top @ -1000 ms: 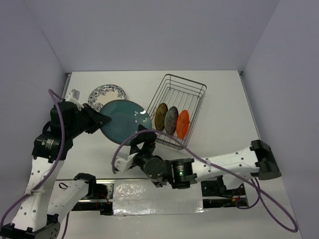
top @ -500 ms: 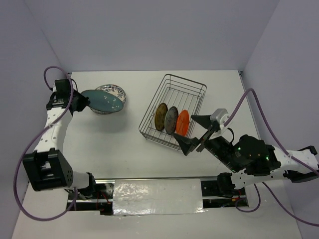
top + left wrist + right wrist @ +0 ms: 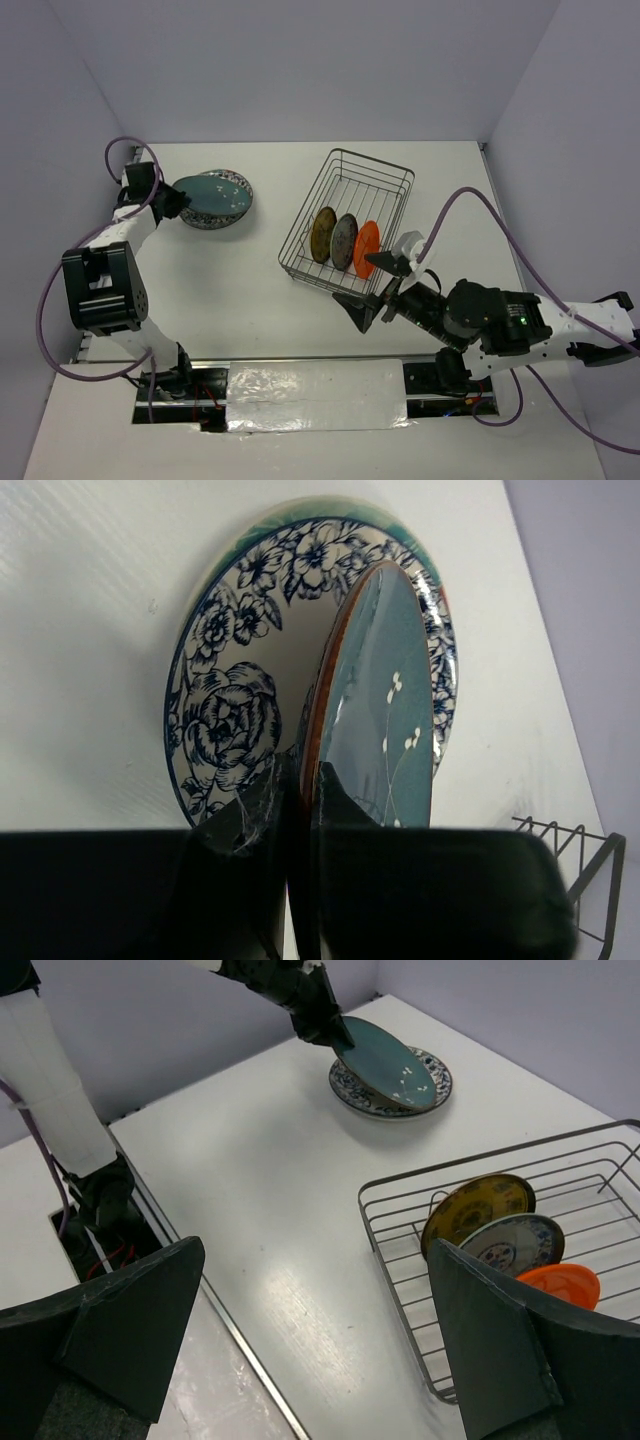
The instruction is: Unload the plates from the dish rack
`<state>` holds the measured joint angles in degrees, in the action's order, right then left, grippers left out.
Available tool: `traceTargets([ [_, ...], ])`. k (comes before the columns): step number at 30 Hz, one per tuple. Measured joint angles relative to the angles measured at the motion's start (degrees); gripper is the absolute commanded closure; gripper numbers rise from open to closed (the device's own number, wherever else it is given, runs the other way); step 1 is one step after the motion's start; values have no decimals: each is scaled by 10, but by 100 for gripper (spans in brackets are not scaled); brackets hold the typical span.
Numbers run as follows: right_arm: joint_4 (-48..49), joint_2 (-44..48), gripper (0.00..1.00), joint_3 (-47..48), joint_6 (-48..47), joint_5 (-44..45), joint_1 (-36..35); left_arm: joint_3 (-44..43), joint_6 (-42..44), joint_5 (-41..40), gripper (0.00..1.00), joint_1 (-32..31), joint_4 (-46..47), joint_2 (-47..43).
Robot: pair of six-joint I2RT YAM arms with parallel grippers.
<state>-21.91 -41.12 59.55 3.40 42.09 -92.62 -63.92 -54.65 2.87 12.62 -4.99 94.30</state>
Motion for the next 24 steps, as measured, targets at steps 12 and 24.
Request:
traceTargets([
  [12, 0, -14, 0, -11, 15, -9, 0, 15, -23, 9, 22, 8, 23, 32],
  [24, -109, -108, 0, 38, 174, 4, 47, -137, -2, -5, 0, 8, -156, 134],
])
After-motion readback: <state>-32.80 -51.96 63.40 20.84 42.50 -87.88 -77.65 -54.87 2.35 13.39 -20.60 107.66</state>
